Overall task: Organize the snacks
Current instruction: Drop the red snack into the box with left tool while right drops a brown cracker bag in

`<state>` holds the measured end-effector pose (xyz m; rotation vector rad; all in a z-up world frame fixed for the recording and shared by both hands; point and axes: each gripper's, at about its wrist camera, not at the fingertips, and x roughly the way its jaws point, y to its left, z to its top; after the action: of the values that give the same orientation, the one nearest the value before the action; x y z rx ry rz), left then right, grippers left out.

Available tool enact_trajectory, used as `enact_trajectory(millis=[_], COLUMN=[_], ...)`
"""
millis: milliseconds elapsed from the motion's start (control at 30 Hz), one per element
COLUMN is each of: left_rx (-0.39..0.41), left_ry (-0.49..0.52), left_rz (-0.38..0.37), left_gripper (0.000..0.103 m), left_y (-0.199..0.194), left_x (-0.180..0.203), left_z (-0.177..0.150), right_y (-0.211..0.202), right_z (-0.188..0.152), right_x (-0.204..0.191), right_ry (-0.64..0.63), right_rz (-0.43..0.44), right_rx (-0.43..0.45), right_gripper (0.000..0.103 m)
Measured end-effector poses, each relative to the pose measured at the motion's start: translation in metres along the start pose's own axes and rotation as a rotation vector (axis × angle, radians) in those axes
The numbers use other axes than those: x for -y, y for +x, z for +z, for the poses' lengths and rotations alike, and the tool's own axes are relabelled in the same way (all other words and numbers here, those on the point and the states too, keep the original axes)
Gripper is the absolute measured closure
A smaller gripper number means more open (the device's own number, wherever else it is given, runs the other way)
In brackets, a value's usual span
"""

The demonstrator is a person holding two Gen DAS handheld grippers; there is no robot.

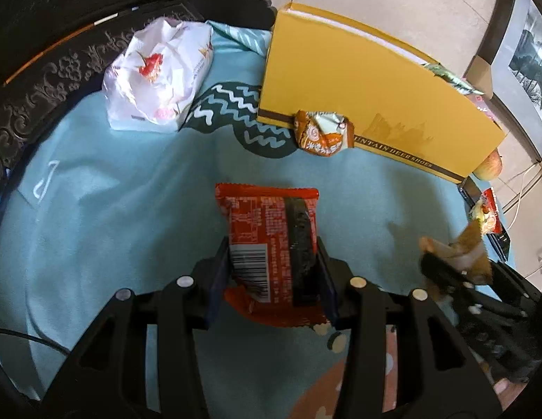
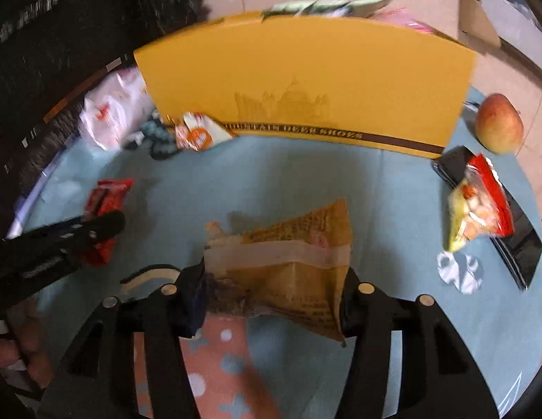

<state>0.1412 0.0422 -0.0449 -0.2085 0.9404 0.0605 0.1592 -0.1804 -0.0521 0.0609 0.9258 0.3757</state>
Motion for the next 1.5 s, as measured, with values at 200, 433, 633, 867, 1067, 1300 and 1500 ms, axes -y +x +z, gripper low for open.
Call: enact_trajectory(millis=[200, 433, 633, 867, 1067, 1300, 1500], left_rx=[0.037, 0.117, 0.168, 0.172, 0.181, 0.163, 0.19], left_ry=[0.028, 0.069, 0.042, 0.051, -0.056, -0.101, -0.052], left_rz=[-0.033, -0.06, -0.076, -0.075, -0.038, -0.078, -0.049], left_gripper=[0.058, 0.058, 0.058, 0.058, 0.002, 0.002, 0.002], left_y=[-0.029, -0.068, -0.075, -0.032, 0.008, -0.005, -0.035], left_x=[0.015, 0.041, 0.062, 0.093, 0.089, 0.058, 0.042], left_z=[0.007, 0.036, 0.089, 0.167, 0.192, 0.185, 0.162], right_y=[-0.055, -0.112, -0.122, -0.085, -0.039, -0.079, -0.131], right_z=[0.006, 0.031, 0.075, 0.142, 0.172, 0.143, 0.095], right_x=[0.013, 0.026, 0.036, 0.059, 0.06, 0.085, 0.134], right_ry=[0.048, 0.056, 0.041, 0.062, 0.012, 0.076, 0.276], right_rz=[0.056, 0.075, 0.017, -0.075, -0.224, -0.164, -0.067], right_rx=[0.111, 0.262, 0.344, 0.388, 0.384, 0.452, 0.448], right_gripper=[0.047, 0.046, 0.046, 0.046, 0.013, 0.003, 0.001])
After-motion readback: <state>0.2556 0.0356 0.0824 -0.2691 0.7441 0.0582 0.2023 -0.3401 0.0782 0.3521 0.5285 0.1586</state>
